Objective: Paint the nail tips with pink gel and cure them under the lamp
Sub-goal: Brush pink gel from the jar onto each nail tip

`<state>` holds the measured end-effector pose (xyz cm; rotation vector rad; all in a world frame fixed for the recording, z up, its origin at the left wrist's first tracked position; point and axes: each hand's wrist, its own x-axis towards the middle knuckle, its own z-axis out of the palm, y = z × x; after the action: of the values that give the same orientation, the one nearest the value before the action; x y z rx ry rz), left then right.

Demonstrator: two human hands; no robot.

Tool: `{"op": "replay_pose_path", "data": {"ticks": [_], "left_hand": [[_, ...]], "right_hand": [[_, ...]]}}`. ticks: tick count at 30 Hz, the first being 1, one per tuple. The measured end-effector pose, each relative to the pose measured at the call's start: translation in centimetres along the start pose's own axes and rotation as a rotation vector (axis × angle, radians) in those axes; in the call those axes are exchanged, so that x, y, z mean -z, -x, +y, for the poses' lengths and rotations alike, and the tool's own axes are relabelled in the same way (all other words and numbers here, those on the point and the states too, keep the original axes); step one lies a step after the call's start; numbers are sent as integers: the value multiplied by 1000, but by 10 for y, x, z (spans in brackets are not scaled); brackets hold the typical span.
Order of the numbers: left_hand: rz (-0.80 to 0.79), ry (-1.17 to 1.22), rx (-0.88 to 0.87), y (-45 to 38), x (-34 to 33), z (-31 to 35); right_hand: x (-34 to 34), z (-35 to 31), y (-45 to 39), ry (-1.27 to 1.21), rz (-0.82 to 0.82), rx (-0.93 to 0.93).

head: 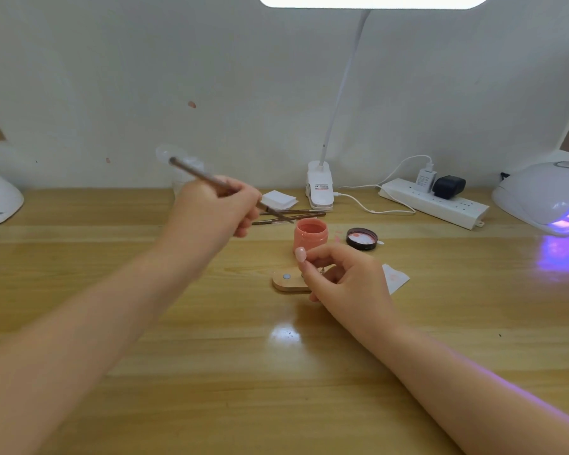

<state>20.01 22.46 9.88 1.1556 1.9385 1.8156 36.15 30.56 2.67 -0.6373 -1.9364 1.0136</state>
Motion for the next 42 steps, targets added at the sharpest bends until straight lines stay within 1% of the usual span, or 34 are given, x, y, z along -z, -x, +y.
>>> {"op": "replay_pose_path", "data": {"ticks": [3,5,7,9,14,17,19,21,25,28,32,37,40,42], "left_hand": [[-49,-282,-70,-29,-18,15],[-151,-432,-100,-43,-35,25],[-282,-518,-65,-52,-52,30],[-355,-595,-34,-59,-67,31],[-445,-758,6,-62,-88,19],[-468,-777,51,-61,-89,13],[-449,-746,78,-63,-86,12],[-385,-655,106,-67,-81,14],[-175,-251,266,-76,-65,14],[-105,-45,397,-74,-54,6],[-57,32,509,-70,-47,-6],[7,28,510,-67,-38,-17],[39,104,510,-67,-34,-16],[17,176,516,-65,-35,-14]], "right_hand": [[0,0,-1,-18,-1,-20],[-1,0,-1,-20,-11,-26],[-1,1,-1,-16,-20,-24],[0,2,-2,-11,-24,-25],[0,3,-3,-17,-40,-42],[-1,3,-3,-4,-52,-41],[-2,3,-4,-9,-55,-45],[-2,3,-4,-17,-49,-48],[-2,3,-3,-17,-48,-60],[-2,2,-3,-13,-46,-52],[-1,2,-2,11,-41,-44],[-1,2,-3,21,-44,-37],[-1,2,-3,22,-48,-33],[-1,2,-3,25,-43,-31]]}}
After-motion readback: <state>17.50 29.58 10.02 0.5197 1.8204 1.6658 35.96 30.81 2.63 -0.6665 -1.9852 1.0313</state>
